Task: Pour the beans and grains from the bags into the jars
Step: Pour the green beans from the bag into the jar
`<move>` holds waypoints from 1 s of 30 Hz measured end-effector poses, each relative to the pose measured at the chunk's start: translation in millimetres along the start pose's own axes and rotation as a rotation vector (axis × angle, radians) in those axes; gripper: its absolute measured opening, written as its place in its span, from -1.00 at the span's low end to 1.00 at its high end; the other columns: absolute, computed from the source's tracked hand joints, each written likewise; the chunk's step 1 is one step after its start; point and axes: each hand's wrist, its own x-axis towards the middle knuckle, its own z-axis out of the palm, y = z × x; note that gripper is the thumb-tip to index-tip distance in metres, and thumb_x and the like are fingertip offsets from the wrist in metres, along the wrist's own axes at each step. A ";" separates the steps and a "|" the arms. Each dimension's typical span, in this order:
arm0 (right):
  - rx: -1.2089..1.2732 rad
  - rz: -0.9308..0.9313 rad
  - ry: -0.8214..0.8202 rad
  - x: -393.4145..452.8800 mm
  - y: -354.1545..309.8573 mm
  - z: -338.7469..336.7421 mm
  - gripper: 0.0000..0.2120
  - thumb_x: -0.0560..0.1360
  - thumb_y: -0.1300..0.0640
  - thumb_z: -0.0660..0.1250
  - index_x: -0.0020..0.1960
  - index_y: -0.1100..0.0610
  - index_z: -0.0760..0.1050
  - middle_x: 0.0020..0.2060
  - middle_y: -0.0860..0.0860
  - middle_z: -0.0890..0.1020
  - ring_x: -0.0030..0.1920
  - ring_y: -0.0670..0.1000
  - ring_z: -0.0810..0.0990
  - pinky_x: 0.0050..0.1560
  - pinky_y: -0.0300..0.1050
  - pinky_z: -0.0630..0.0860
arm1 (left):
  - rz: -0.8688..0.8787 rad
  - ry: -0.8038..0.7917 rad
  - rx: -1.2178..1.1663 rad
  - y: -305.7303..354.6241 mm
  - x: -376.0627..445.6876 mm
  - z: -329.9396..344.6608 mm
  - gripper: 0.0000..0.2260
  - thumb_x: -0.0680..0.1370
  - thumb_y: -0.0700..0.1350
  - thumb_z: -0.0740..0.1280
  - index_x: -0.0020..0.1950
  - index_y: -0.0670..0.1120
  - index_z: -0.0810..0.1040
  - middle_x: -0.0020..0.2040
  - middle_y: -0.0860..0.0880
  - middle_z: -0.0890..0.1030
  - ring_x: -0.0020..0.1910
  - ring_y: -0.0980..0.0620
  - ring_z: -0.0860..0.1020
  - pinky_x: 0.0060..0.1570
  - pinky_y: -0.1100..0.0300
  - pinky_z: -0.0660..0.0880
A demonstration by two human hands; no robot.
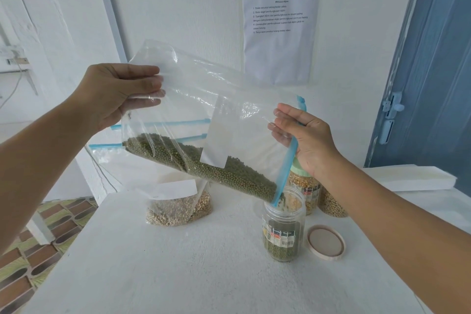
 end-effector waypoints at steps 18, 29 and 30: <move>-0.006 -0.005 0.007 0.7 1.3 -2.0 -0.72 0.48 0.41 0.48 0.16 0.22 0.69 0.06 0.12 0.75 0.00 0.19 0.75 0.05 -0.02 0.67 | 0.008 0.000 0.026 0.9 2.4 4.2 -0.71 0.43 -0.28 0.53 0.15 -0.18 0.71 0.03 -0.14 0.76 -0.01 -0.12 0.75 -0.02 0.08 0.69; 0.001 0.001 0.014 -1.1 0.8 -2.1 -0.73 0.48 0.40 0.48 0.15 0.21 0.69 0.03 0.10 0.76 -0.01 0.19 0.75 0.04 -0.03 0.67 | 0.011 0.004 0.033 -0.3 1.5 4.9 -0.70 0.43 -0.28 0.53 0.16 -0.19 0.71 0.05 -0.15 0.75 0.00 -0.14 0.75 0.00 0.05 0.69; -0.001 0.000 0.014 -1.2 0.7 -2.1 -0.73 0.49 0.40 0.48 0.16 0.22 0.69 0.03 0.09 0.76 -0.01 0.19 0.75 0.04 -0.03 0.68 | 0.012 0.004 0.031 -0.5 1.3 5.0 -0.70 0.43 -0.28 0.53 0.17 -0.19 0.71 0.05 -0.16 0.75 0.01 -0.14 0.75 0.00 0.05 0.69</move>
